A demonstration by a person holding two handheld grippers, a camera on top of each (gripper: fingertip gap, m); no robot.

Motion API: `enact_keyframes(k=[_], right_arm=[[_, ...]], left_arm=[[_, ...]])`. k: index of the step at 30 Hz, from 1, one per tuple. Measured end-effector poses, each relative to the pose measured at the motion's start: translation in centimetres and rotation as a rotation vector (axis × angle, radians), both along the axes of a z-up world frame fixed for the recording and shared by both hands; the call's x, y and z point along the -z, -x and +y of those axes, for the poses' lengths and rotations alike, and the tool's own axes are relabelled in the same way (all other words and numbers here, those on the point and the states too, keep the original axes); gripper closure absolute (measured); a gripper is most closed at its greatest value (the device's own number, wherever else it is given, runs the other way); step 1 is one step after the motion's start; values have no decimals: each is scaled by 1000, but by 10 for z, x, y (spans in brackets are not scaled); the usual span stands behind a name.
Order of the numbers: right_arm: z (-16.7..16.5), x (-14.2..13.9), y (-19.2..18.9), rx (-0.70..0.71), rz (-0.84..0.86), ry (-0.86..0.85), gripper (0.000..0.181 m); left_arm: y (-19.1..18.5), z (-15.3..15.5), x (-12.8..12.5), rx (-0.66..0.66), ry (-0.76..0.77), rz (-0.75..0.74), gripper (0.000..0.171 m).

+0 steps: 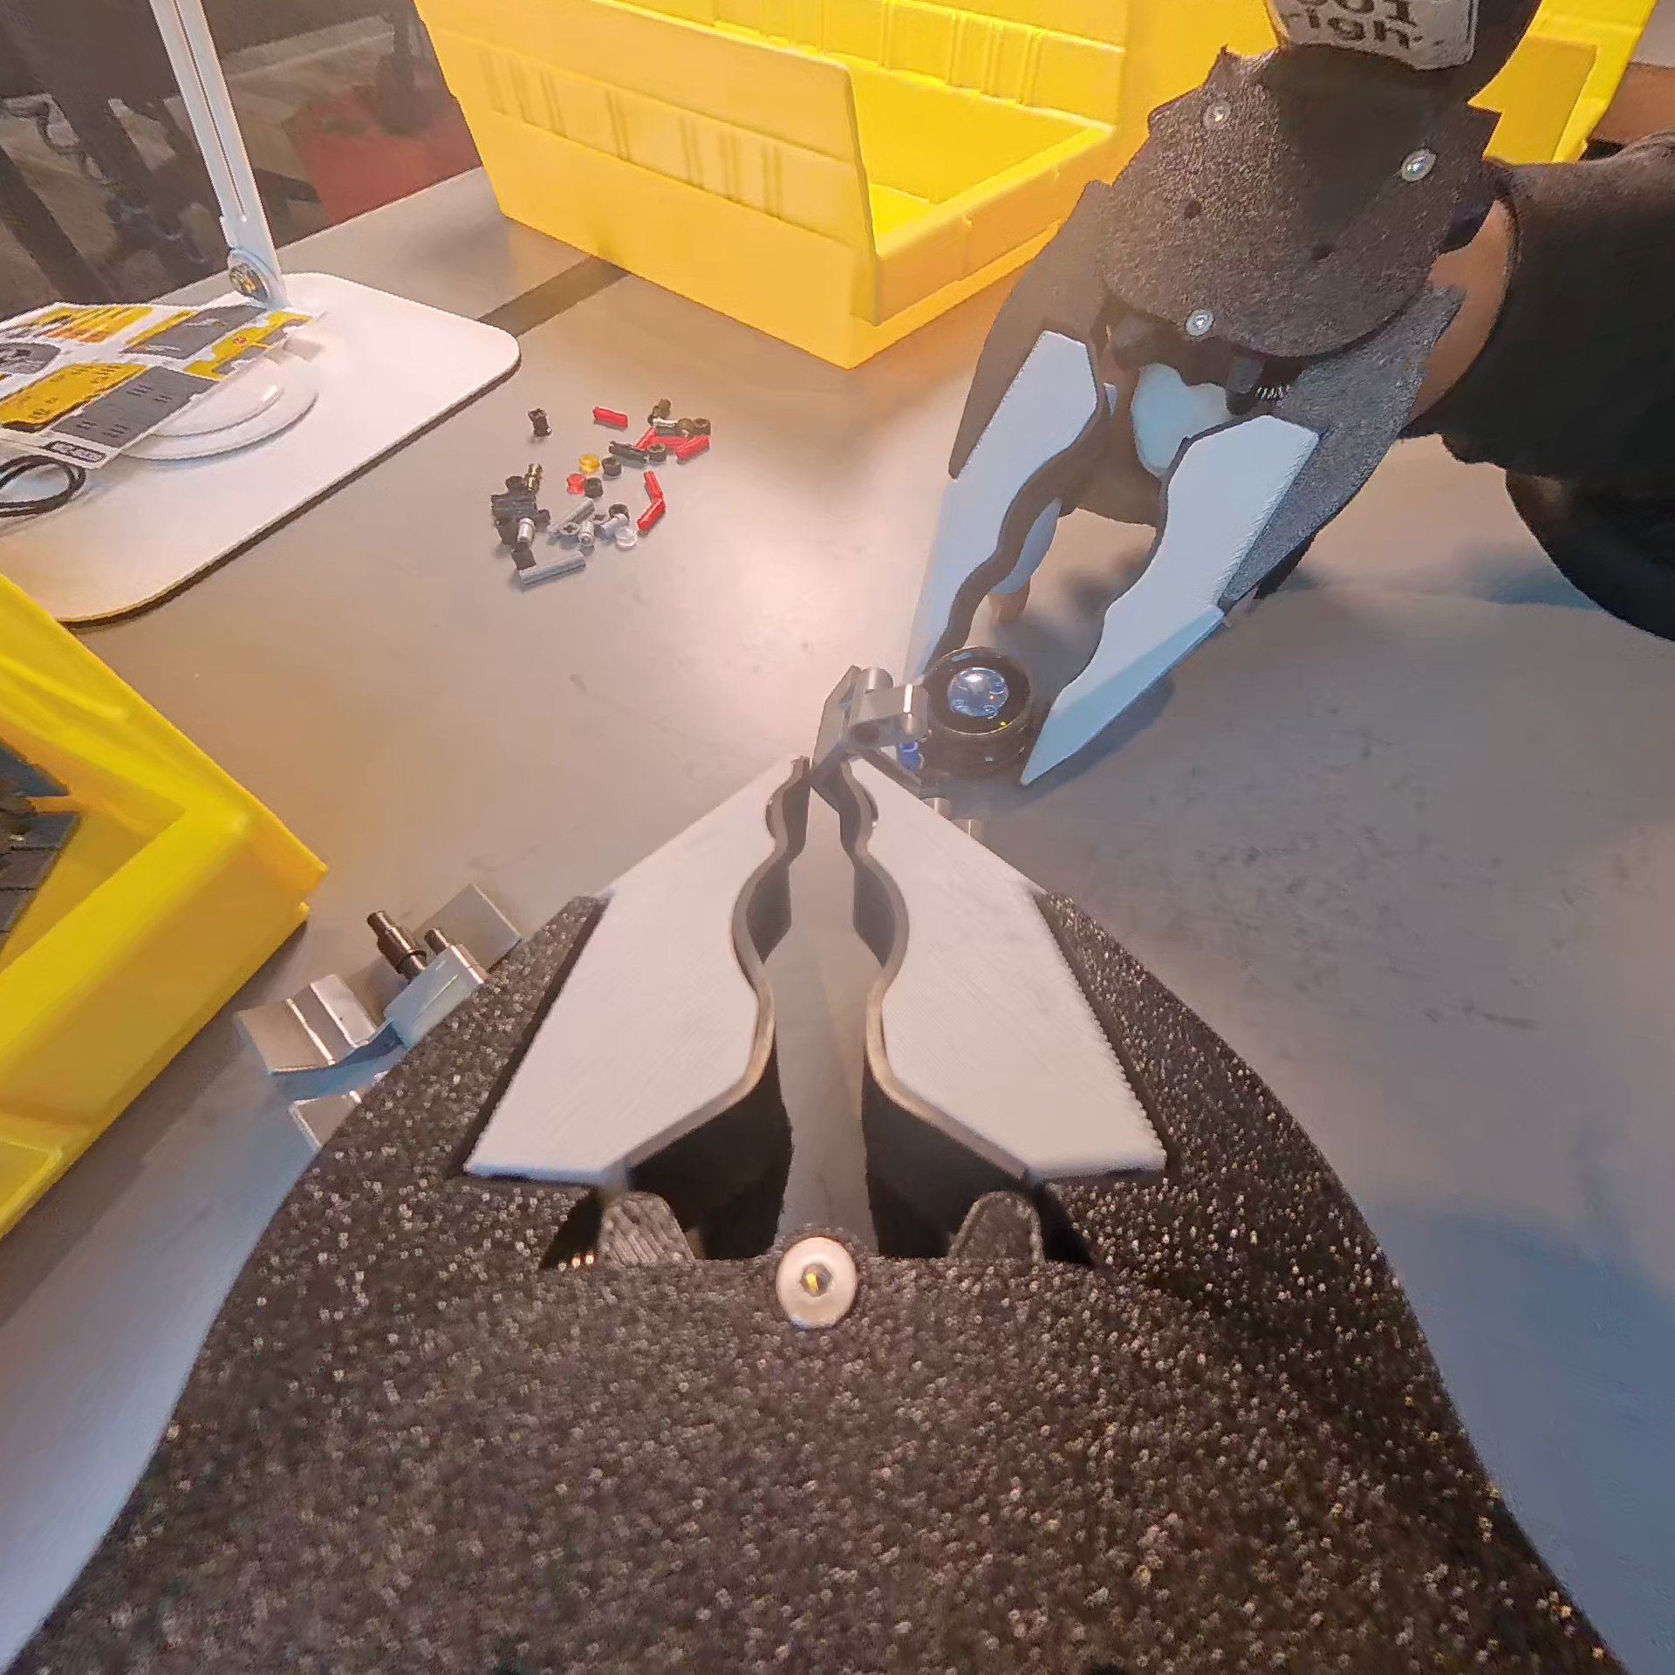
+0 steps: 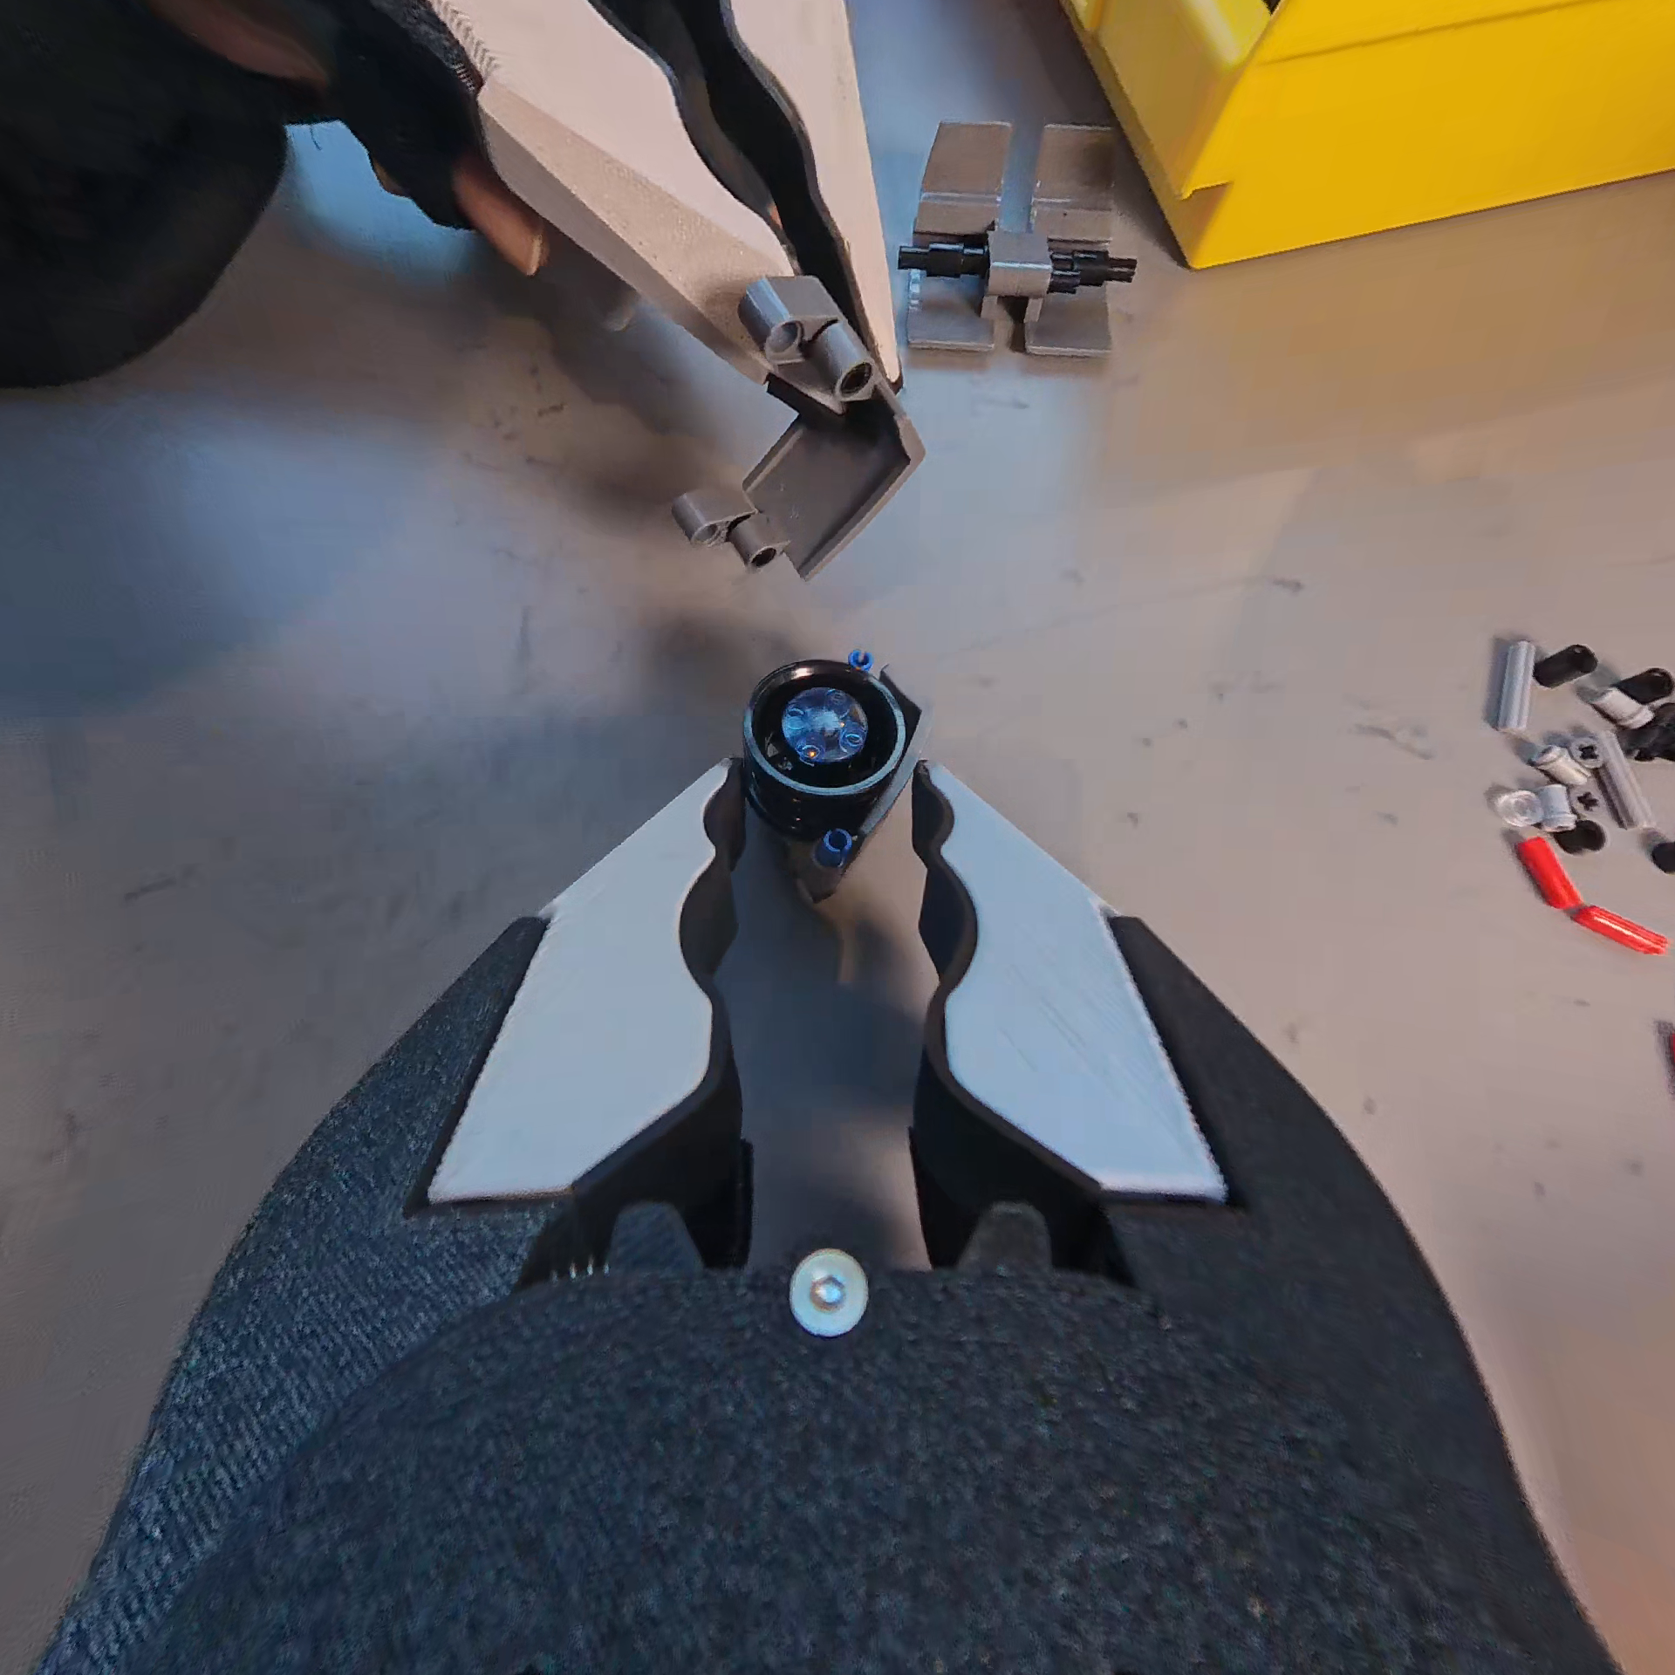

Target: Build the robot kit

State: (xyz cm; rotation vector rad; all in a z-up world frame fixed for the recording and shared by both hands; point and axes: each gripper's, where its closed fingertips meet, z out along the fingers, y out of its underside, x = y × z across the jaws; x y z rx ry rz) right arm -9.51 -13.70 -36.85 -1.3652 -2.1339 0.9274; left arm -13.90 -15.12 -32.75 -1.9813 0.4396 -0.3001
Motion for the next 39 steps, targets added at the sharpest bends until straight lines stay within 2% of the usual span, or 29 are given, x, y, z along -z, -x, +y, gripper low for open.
enact_keyframes(k=[7, 15, 23, 29, 39], right_arm=[[2, 0, -21, -65, -6, -31, 145], [-1, 2, -27, -100, 14, -59, 141], [4, -8, -28, -84, 46, -63, 137], [-7, -2, -28, -116, 23, -96, 147], [-49, 5, -42, -230, -7, -130, 151]], left_arm=[[-1, -1, -1, 13, 7, -39, 166], [-21, -6, -4, 103, 37, -133, 167], [-28, -6, 16, 76, 126, -36, 166], [-34, -8, 30, 51, 221, -42, 167], [-25, -8, 15, 30, 210, -230, 167]])
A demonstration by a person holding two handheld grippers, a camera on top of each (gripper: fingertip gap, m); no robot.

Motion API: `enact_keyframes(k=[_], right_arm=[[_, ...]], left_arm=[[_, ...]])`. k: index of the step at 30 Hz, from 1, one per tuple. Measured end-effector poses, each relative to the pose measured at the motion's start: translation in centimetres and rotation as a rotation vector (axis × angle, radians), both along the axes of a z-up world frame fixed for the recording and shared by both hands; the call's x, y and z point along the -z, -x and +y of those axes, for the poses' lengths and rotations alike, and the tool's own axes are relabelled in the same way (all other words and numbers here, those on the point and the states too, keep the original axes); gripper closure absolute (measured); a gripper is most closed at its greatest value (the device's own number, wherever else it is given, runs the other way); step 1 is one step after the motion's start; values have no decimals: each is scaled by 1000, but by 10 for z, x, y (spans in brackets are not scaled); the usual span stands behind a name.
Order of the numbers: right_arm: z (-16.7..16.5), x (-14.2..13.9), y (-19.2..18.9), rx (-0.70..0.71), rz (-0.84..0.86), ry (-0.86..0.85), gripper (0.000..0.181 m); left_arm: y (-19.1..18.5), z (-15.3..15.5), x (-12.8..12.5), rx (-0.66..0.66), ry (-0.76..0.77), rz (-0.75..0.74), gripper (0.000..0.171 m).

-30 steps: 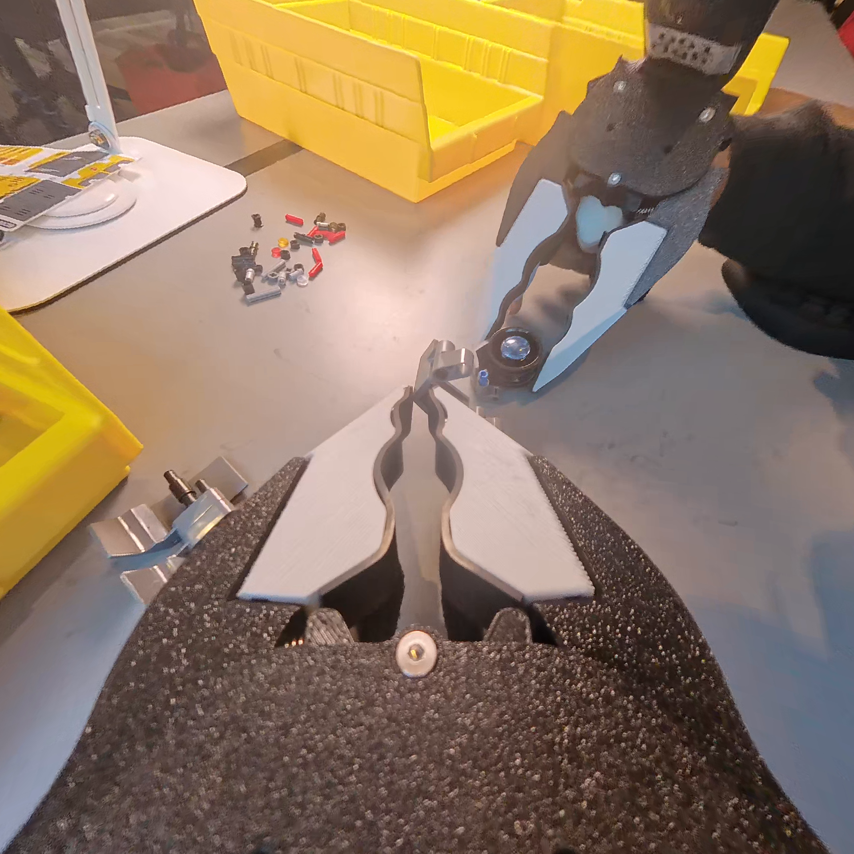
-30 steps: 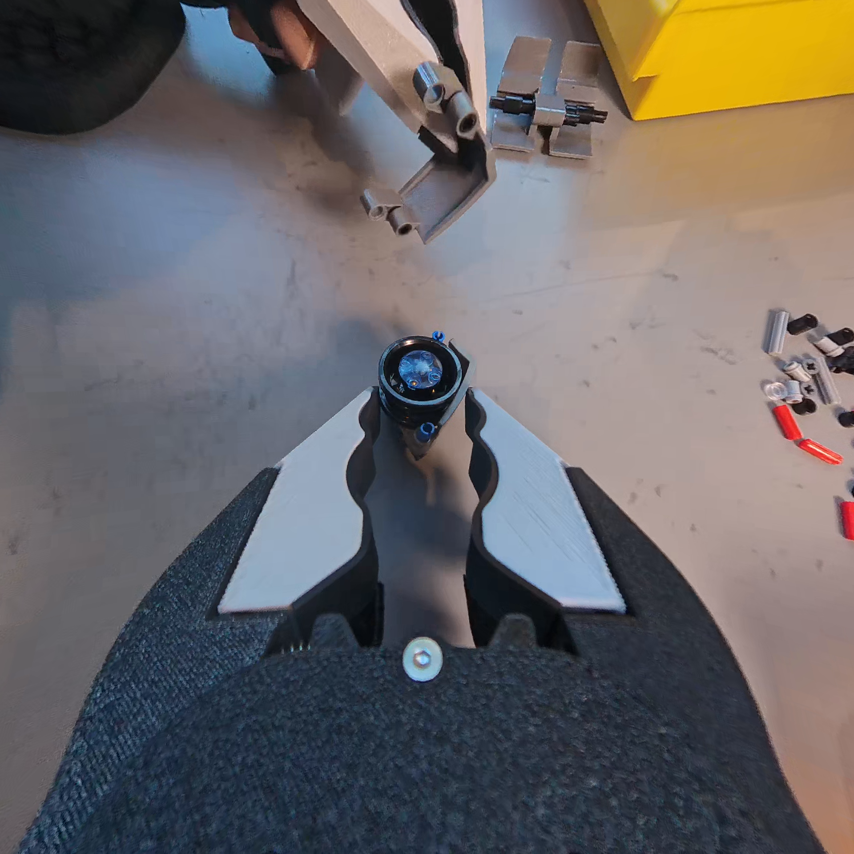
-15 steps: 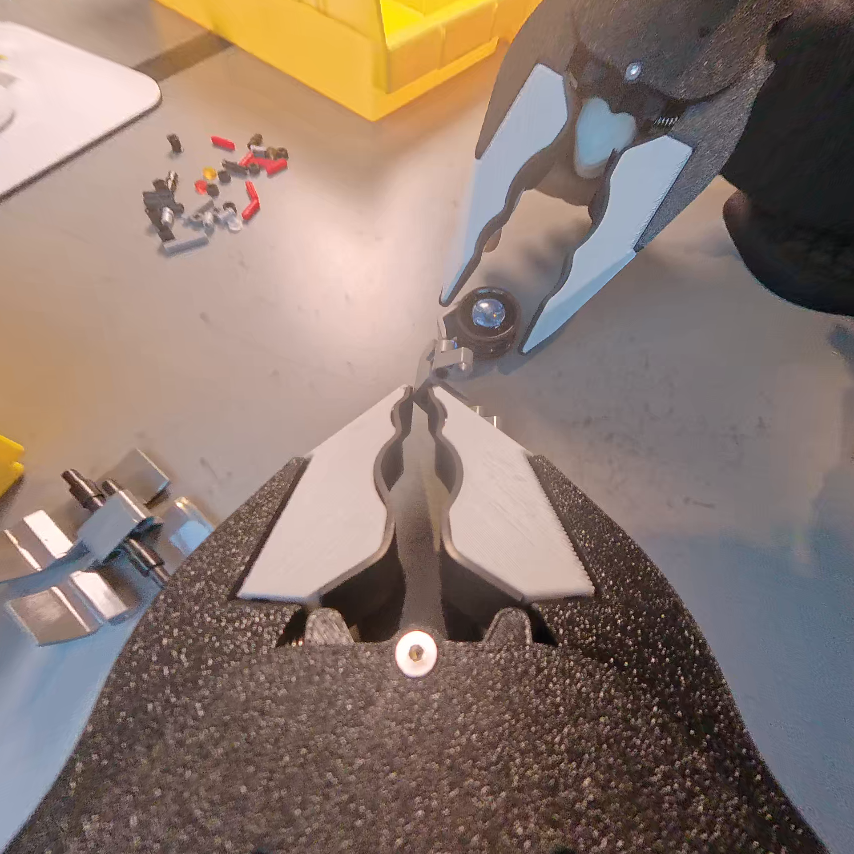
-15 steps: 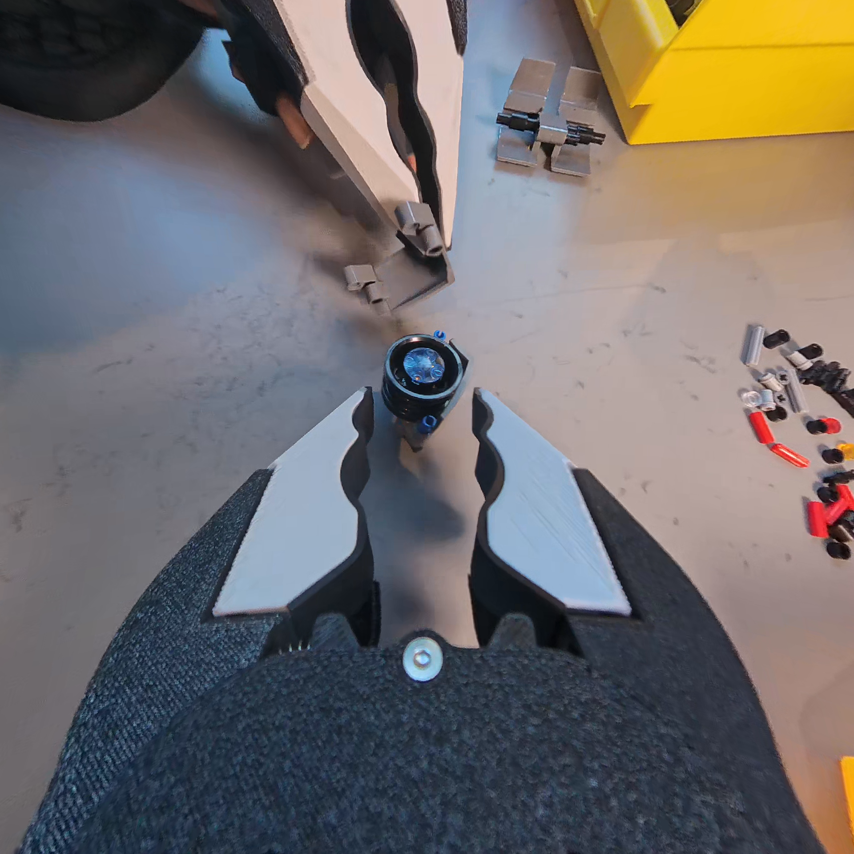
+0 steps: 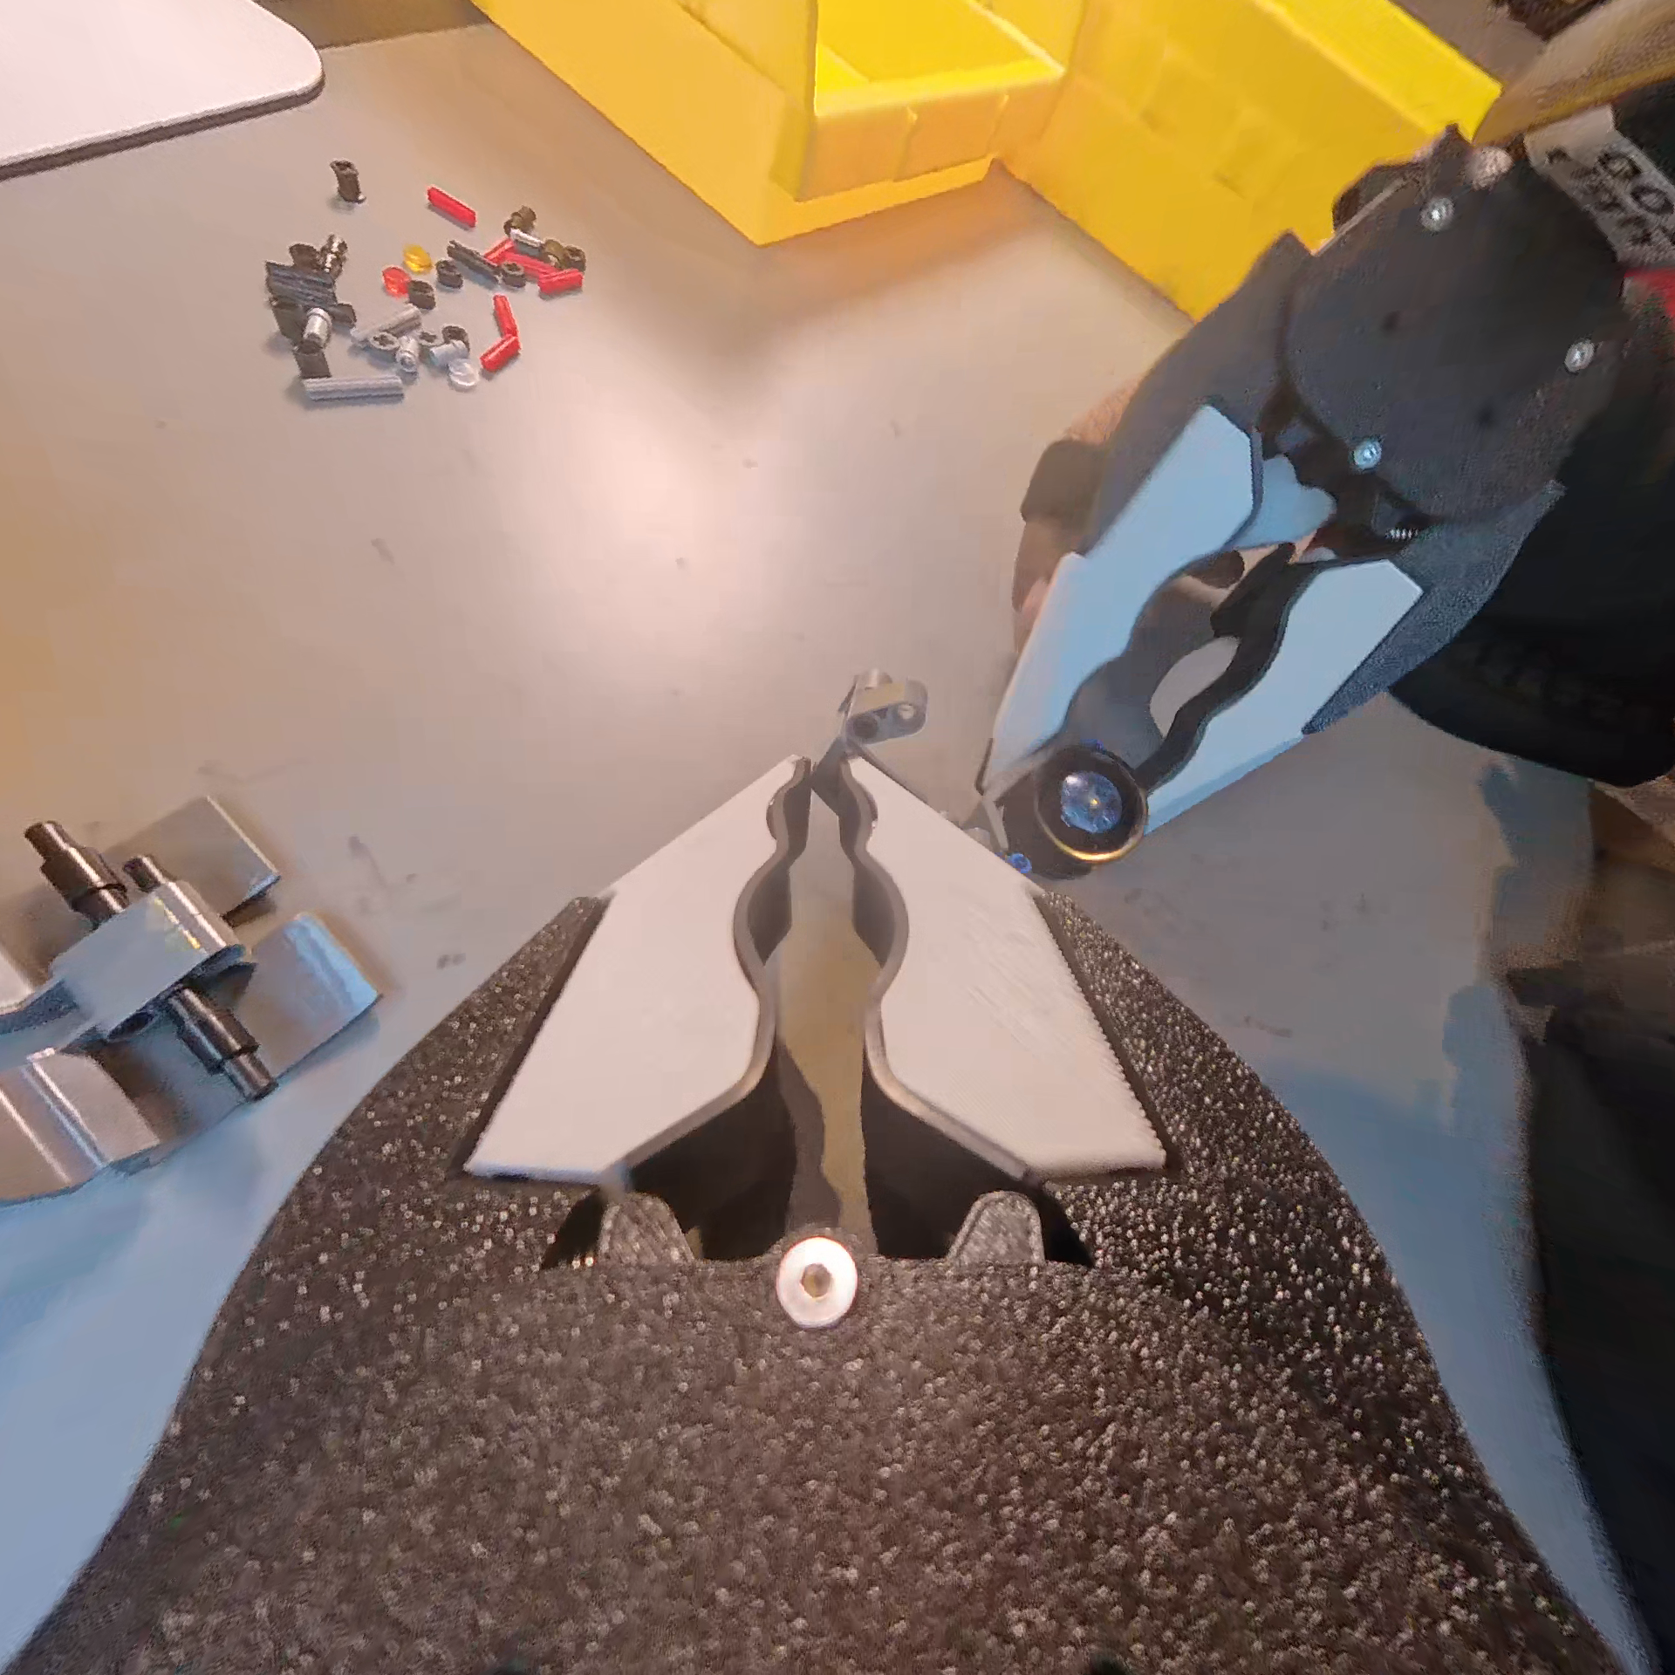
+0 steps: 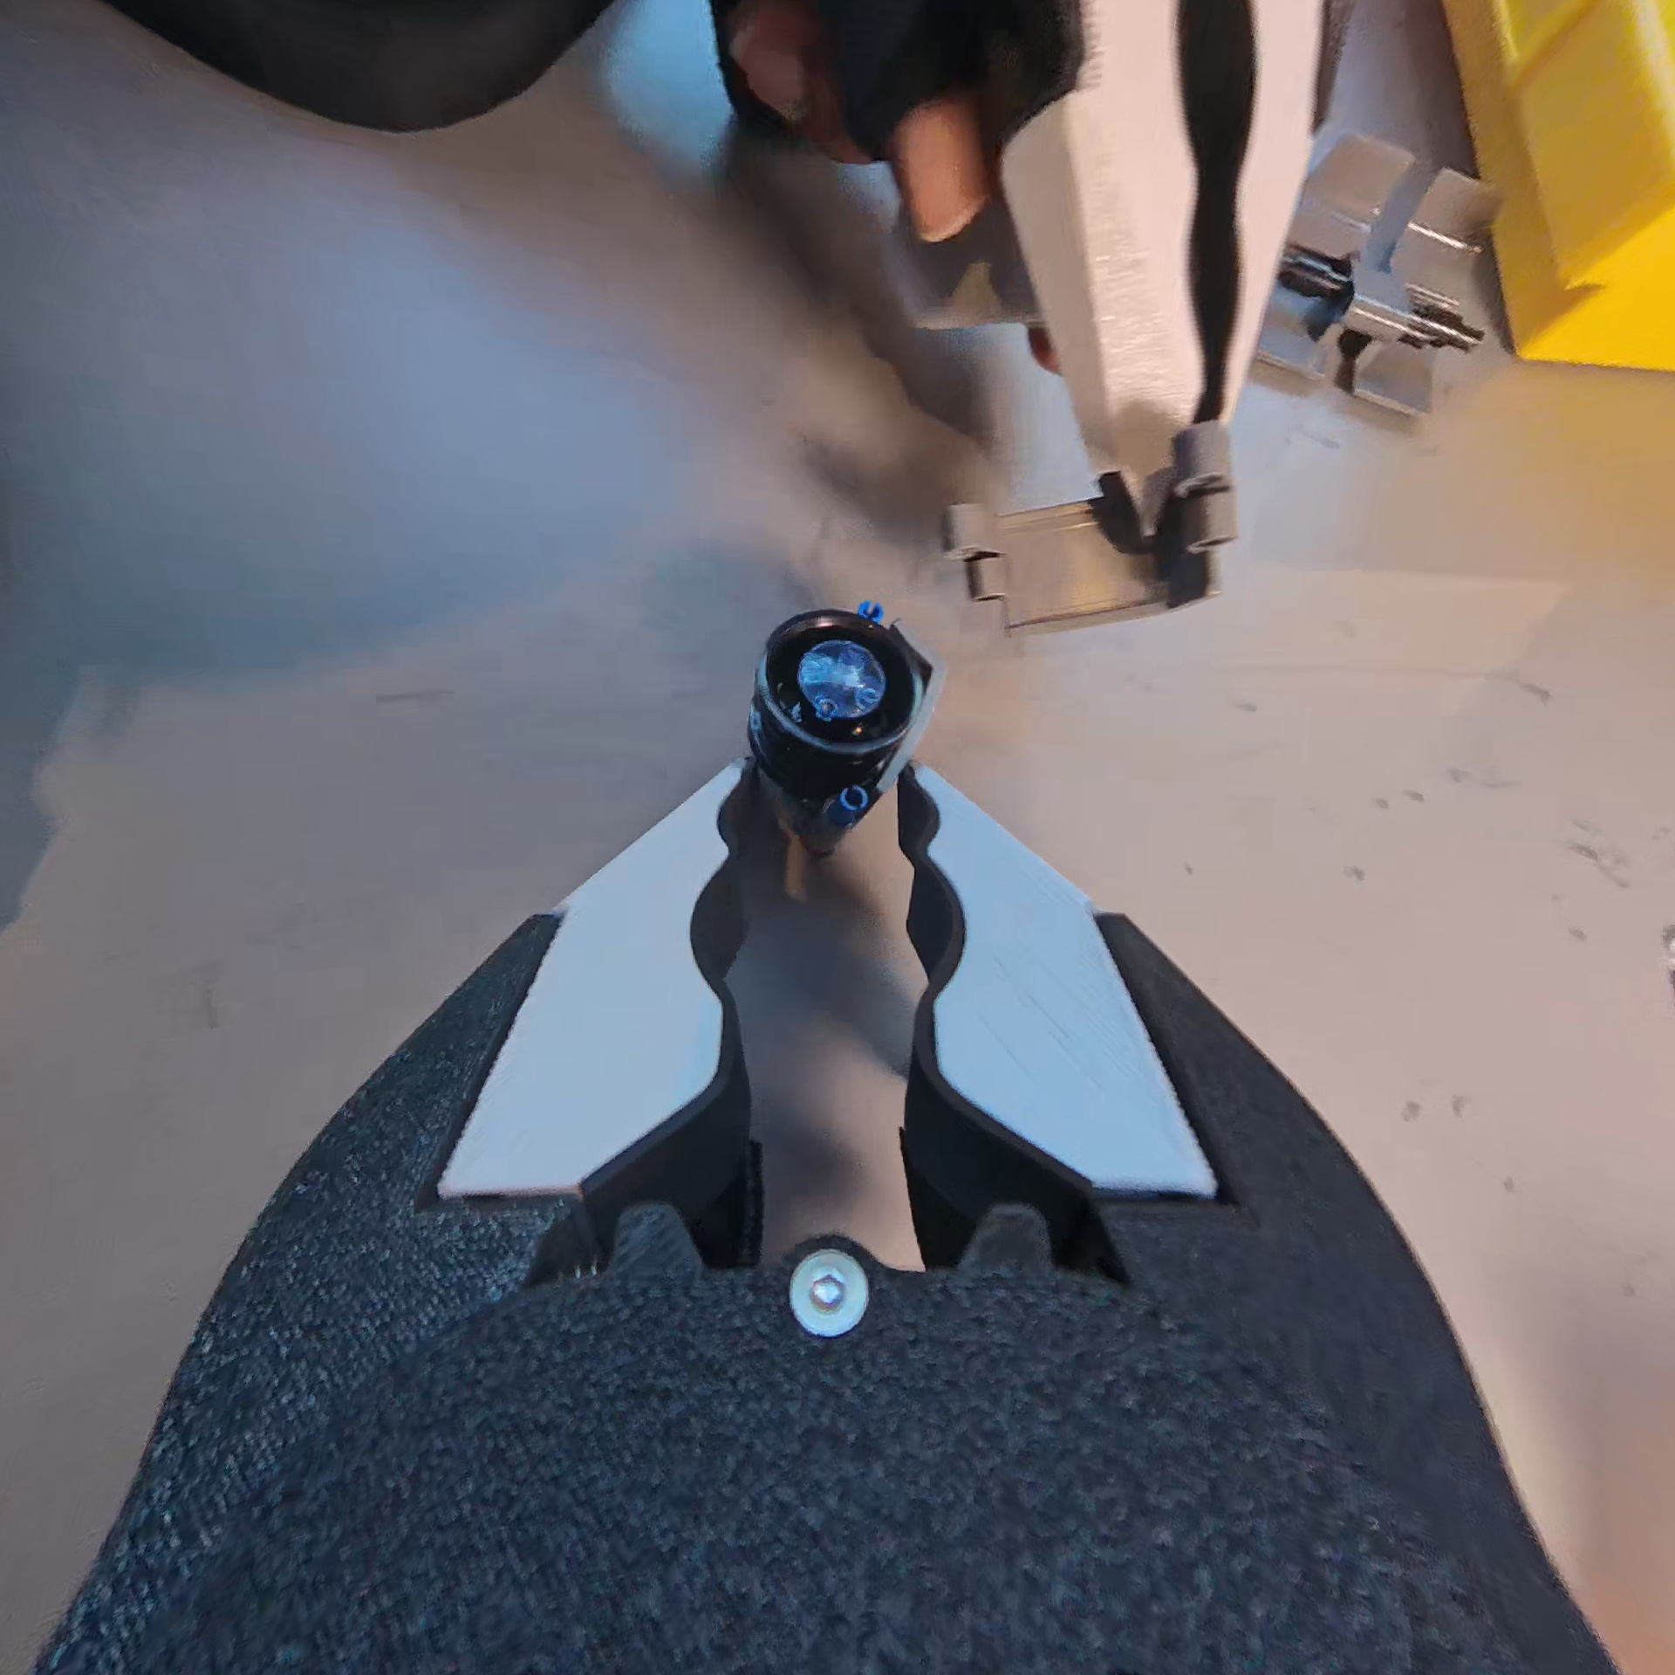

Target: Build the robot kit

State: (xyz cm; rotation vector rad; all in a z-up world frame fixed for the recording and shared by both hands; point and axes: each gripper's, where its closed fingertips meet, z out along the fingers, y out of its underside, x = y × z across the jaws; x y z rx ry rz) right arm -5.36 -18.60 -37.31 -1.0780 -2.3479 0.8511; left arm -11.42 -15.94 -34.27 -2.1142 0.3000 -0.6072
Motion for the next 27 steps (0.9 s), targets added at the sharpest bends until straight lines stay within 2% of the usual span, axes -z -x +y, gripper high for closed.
enact_keyframes(k=[1, 3, 6, 10, 12, 14, 16, 18, 21, 24, 27], right_arm=[[-3, 0, -4, -10, -4, -1, 149], [-3, -5, -6, 14, 26, 11, 131], [3, -29, -5, 79, 113, 78, 127], [10, -66, 15, 187, 323, 22, 136], [11, -65, 25, 214, 374, -81, 138], [11, -63, 31, 208, 431, -200, 150], [7, -63, 32, 172, 467, -242, 167], [4, -68, 31, 153, 491, -212, 170], [-1, -91, 24, 137, 537, 36, 172], [-5, -128, 7, 102, 580, 456, 174], [-9, -162, -11, 17, 631, 809, 174]], left_arm=[[1, 0, -1, -5, 3, -18, 167], [1, 0, -2, -13, 11, -45, 167], [0, 2, 0, -34, 37, -78, 167], [-7, 6, -7, -60, 51, -197, 167], [-13, 8, -19, -61, 35, -275, 167], [-18, 7, -28, -59, 20, -323, 167], [-21, 5, -34, -54, 6, -359, 167], [-23, 1, -41, -42, -5, -391, 167], [-27, -4, -64, 31, -89, -472, 165], [-32, -18, -92, 175, -184, -557, 145], [-33, -26, -104, 237, -290, -547, 136]])
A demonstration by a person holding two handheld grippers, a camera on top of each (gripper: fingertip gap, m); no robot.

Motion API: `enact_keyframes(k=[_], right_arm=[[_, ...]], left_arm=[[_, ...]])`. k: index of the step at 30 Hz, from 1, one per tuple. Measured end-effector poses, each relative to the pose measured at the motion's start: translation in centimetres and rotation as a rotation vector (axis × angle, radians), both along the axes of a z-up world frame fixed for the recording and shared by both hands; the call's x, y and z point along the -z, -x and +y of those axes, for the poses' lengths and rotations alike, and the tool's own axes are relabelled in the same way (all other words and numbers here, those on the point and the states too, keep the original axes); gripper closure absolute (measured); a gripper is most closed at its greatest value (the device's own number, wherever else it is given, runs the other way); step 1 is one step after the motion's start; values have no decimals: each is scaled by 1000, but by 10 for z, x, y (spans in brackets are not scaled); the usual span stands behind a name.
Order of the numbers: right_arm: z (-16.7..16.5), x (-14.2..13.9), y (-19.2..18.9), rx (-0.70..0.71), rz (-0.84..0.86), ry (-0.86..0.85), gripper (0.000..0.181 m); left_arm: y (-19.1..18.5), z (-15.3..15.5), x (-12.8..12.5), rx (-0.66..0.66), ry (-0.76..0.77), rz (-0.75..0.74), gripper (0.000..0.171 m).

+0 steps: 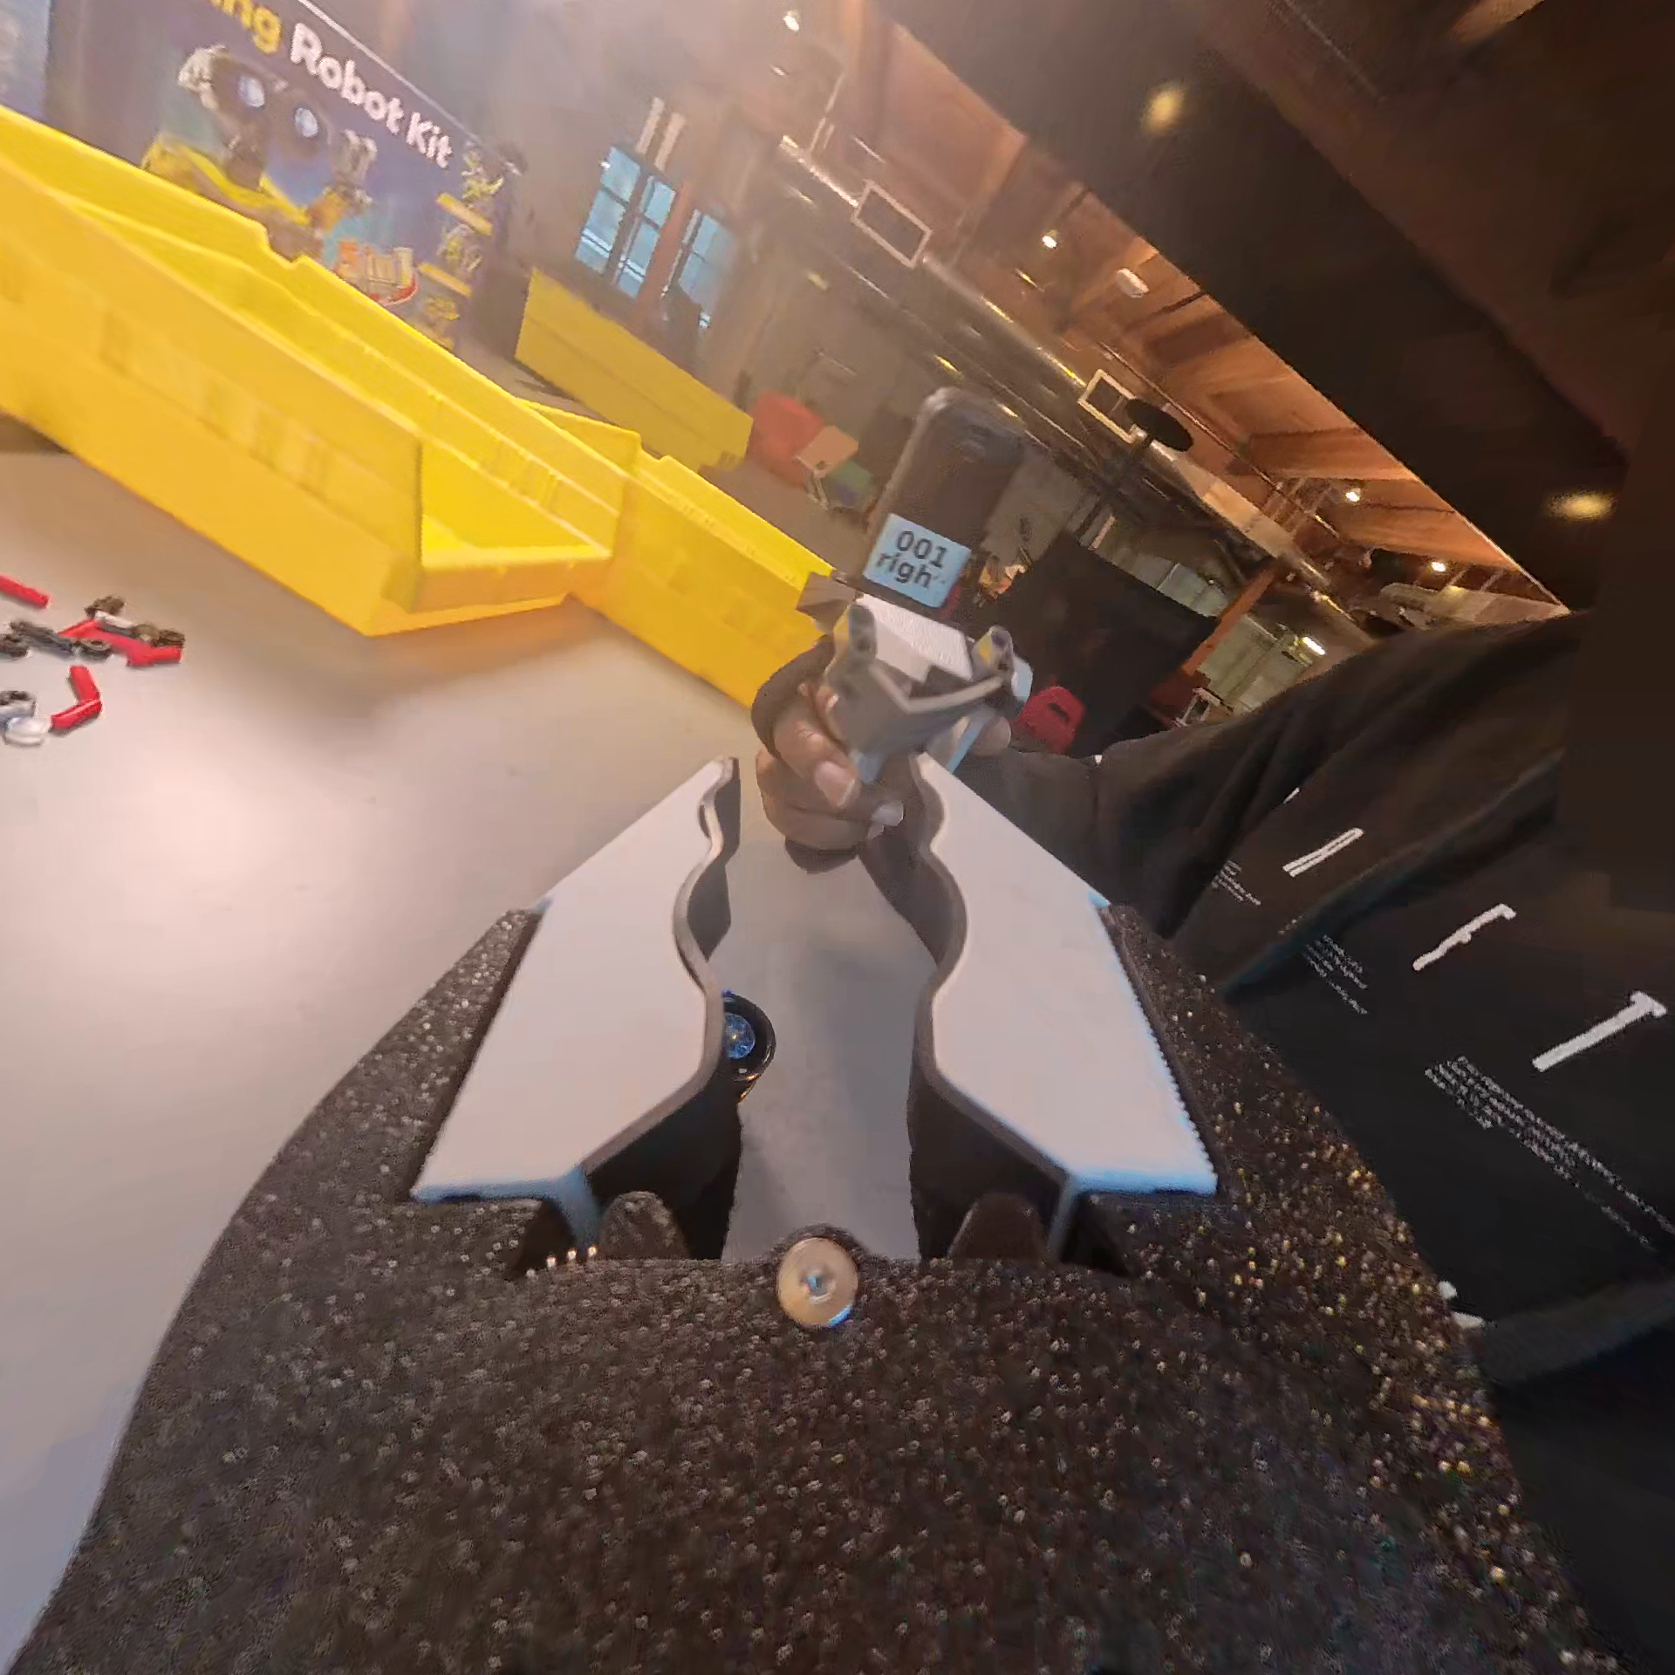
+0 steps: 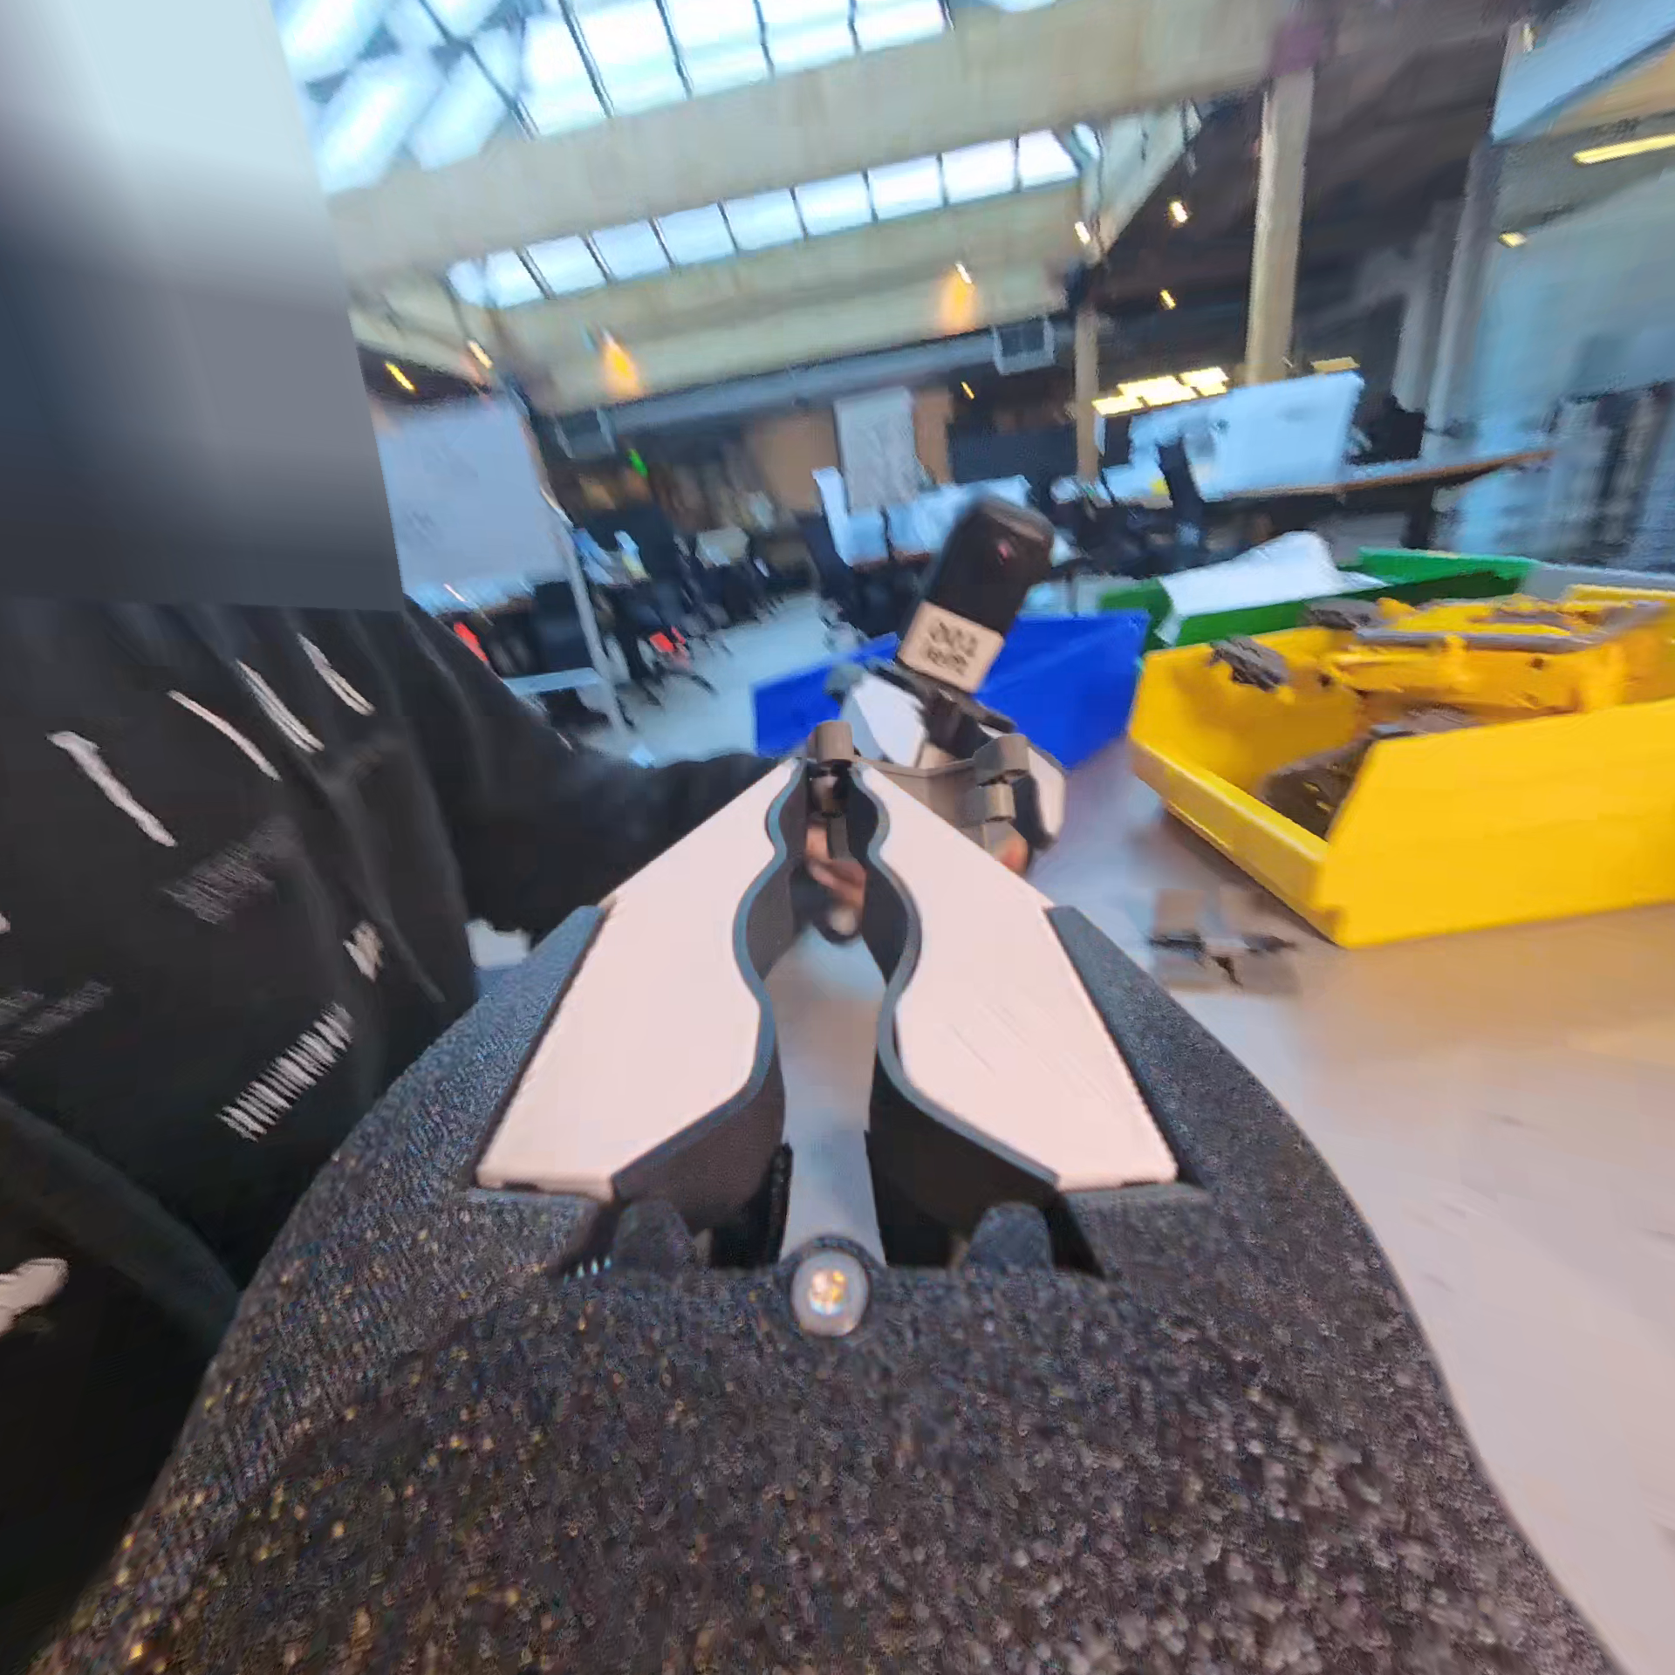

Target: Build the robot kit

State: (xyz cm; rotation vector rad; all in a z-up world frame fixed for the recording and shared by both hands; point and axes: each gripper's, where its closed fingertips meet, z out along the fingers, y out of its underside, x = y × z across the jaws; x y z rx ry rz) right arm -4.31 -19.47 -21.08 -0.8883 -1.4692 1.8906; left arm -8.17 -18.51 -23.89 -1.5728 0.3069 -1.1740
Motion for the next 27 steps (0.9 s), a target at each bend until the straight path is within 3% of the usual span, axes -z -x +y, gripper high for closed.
enact_keyframes(k=[2, 7, 12, 15, 19, 22, 25, 27], right_arm=[[-6, -11, -9, -106, 33, 133, 174], [-22, -14, -10, -265, 25, 328, 174], [-18, 2, -2, -267, -70, 304, 172], [-2, 26, 5, -159, -188, 164, 163], [17, 75, 1, -7, -361, -283, 145], [15, 116, -2, 25, -485, -566, 135], [3, 136, 14, 67, -533, -616, 124], [-2, 144, 21, 80, -561, -628, 131]], left_arm=[[-10, -6, -4, 57, -50, -16, 130], [-42, -24, -9, 178, -156, 27, 136], [-37, -22, -3, 153, -135, 75, 152], [-27, -17, 14, 121, -83, 199, 154], [-14, -19, 51, 137, 45, 398, 155], [-8, -23, 73, 151, 89, 483, 156], [-14, -29, 80, 210, 121, 483, 157], [-16, -32, 83, 228, 108, 514, 158]])
